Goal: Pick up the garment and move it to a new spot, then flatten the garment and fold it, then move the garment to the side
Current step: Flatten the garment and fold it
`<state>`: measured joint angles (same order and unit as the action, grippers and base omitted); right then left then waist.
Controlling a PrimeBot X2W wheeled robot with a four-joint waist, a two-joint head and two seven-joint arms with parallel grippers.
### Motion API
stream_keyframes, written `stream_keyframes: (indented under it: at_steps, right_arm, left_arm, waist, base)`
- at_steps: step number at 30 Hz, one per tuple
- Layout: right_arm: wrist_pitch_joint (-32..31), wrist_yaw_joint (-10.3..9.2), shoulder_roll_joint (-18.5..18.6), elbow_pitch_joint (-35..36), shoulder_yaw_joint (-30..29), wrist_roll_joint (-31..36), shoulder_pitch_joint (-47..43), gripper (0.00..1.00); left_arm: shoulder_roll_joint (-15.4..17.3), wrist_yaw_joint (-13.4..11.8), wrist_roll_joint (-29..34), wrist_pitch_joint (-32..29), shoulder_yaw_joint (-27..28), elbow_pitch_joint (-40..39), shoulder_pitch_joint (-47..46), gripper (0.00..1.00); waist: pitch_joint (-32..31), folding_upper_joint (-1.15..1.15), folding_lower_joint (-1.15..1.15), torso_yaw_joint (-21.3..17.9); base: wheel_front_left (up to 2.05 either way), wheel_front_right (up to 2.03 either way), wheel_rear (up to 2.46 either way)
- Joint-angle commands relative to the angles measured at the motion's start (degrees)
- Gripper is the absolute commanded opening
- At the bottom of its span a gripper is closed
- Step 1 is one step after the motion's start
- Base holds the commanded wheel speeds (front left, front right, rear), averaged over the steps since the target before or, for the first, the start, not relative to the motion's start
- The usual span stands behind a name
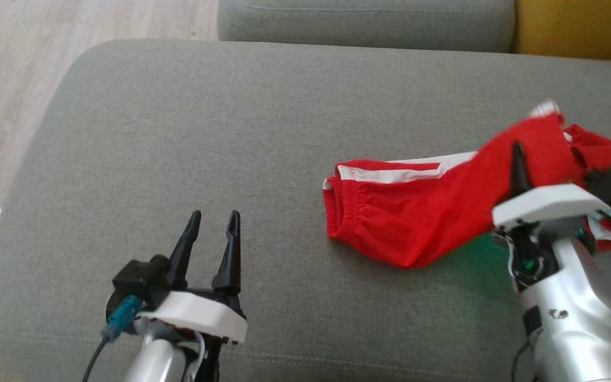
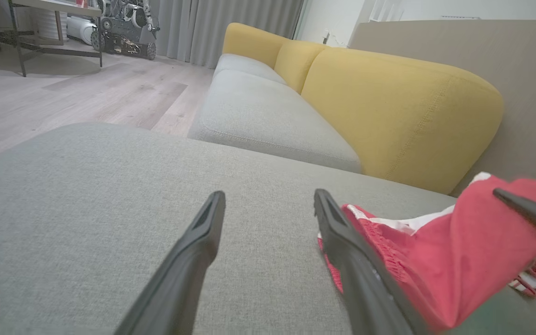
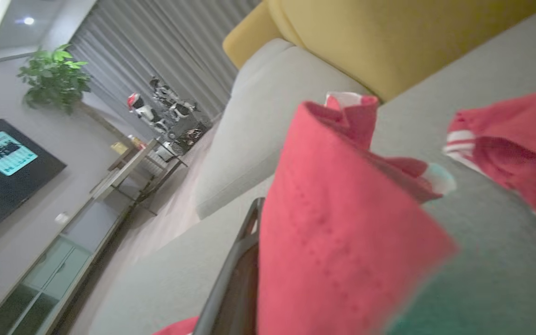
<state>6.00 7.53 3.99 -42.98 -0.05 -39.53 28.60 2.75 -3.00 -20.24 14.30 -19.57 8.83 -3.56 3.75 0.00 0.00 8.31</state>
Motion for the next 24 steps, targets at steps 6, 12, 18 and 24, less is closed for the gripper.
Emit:
stream_keyframes:
  at_steps: [6,12,18,24]
  right_arm:
    - [-1.12,-0.04,-1.09,12.25,13.19,-4.08,-3.08,0.00]
    - [-1.69,-0.04,-1.10,16.00,22.12,-3.23,-5.54,0.00]
    - [-2.82,-0.04,-1.11,13.50,27.98,-0.16,-5.48,0.00]
    - [-2.52,-0.04,-1.11,10.07,31.95,4.01,-4.76,0.11]
  left_arm:
    - [0.13,0.37,0.58,0.70,2.41,-1.80,-0.80,1.00]
    - [0.13,0.35,0.50,0.70,2.53,-1.78,-0.52,1.00]
    - [0.13,0.26,0.35,0.70,2.31,-1.90,-0.35,1.00]
    - [0.13,0.13,0.13,0.70,2.24,-2.02,-0.38,1.00]
  waist:
    - [-0.71,0.00,0.00,1.53]
    - [-1.09,0.00,0.00,2.61]
    - [-1.01,0.00,0.00,3.48]
    - [-0.72,0.00,0.00,3.97]
  base:
    - [0.00,0.00,0.00]
    - [0.00,0.00,0.00]
    - [0.00,0.00,0.00]
    - [0.00,0.00,0.00]
